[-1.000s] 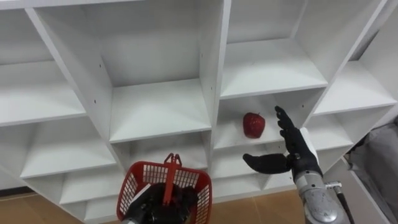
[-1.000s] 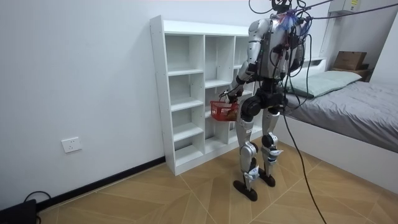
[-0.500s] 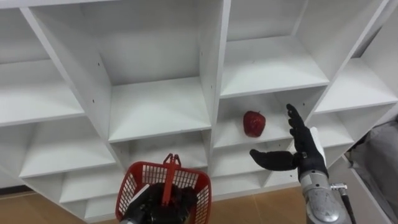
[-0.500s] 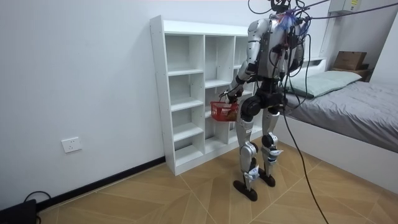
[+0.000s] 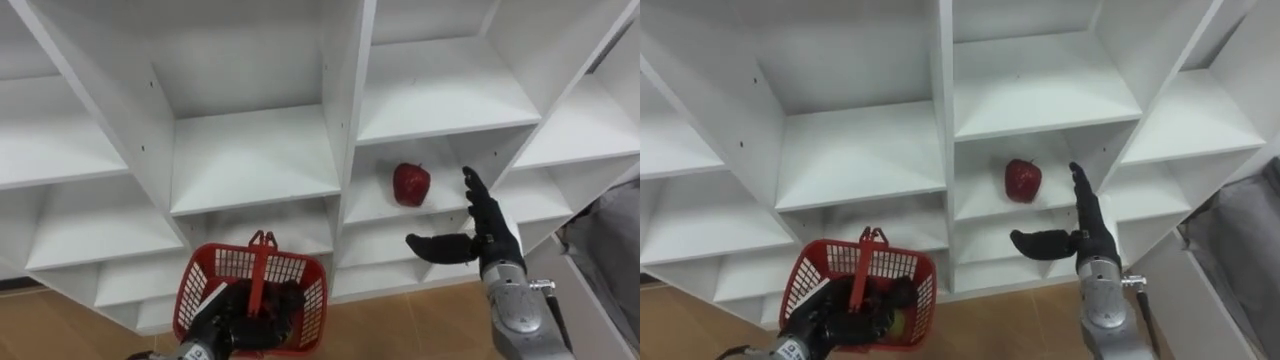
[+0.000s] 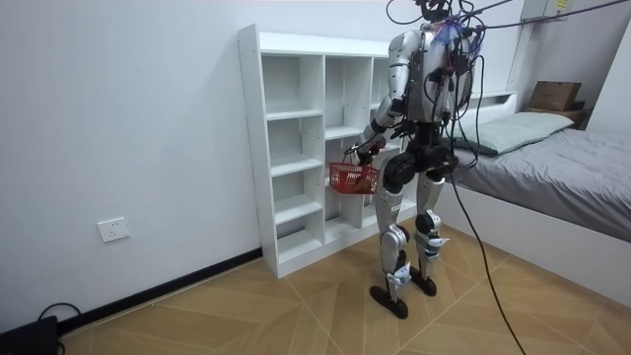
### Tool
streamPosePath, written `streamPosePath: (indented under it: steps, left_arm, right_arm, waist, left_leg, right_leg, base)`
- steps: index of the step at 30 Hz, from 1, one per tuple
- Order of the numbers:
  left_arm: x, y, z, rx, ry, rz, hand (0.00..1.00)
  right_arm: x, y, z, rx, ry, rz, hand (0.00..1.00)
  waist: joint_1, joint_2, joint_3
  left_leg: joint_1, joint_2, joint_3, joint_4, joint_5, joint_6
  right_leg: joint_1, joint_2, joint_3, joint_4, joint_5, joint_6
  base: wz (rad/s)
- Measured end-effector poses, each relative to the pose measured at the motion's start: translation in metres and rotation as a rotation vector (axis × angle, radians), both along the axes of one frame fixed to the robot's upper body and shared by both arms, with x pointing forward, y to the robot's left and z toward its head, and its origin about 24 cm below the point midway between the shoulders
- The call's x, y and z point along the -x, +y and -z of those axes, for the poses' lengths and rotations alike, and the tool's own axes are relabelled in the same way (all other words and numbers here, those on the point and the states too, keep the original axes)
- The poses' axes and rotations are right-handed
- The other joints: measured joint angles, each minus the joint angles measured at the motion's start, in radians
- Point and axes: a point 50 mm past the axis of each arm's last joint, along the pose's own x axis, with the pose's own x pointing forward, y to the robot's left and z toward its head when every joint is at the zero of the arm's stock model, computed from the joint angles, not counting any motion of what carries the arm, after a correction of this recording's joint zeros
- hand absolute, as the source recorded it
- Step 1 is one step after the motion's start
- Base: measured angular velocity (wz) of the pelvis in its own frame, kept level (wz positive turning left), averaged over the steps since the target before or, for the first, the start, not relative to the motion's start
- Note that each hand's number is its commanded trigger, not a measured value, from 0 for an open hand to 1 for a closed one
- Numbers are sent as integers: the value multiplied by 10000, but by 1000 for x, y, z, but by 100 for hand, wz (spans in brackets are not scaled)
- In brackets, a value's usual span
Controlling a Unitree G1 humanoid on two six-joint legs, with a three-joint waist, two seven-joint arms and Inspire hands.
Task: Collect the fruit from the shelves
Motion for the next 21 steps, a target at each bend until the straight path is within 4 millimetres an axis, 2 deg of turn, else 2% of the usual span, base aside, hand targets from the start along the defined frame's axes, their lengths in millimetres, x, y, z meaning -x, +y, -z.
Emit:
streamPosePath:
  steps: [4,8,14,16,21]
  left_arm:
    - [-9,0,2,-72,116,99,100]
    - [-18,-1,3,-204,187,276,100]
    - [-16,-5,9,-402,590,630,100]
    - [-16,-4,10,-414,627,630,100]
    - [-16,-2,11,-495,749,608,100]
  right_arm:
    - [-12,-6,-6,253,-162,127,0]
    - [-21,-9,-10,371,-169,211,0]
    - [-38,-12,-18,548,-192,295,0]
    - [-44,-12,-24,527,-403,324,0]
    - [-54,-17,-37,496,-827,561,0]
  waist:
    - [8,-18,61]
    - [50,-22,72]
    - [224,-38,121]
    - [238,-52,174]
    - [260,-47,194]
  left_leg:
    - [-362,-19,-181,181,14,10]
    - [-826,-25,-394,326,17,15]
    - [-1208,-29,-456,389,22,23]
    - [-1405,-29,-482,542,22,25]
    - [-2095,-37,-714,802,41,57]
  right_leg:
    - [-199,-99,-216,22,0,-1]
    - [-566,-127,-383,95,5,-11]
    - [-978,-164,-464,283,10,-21]
    - [-1140,-188,-485,380,10,-21]
    - [-1703,-277,-731,571,11,-22]
  base:
    - [15]
    - [12]
    - [2]
    - [6]
    - [13]
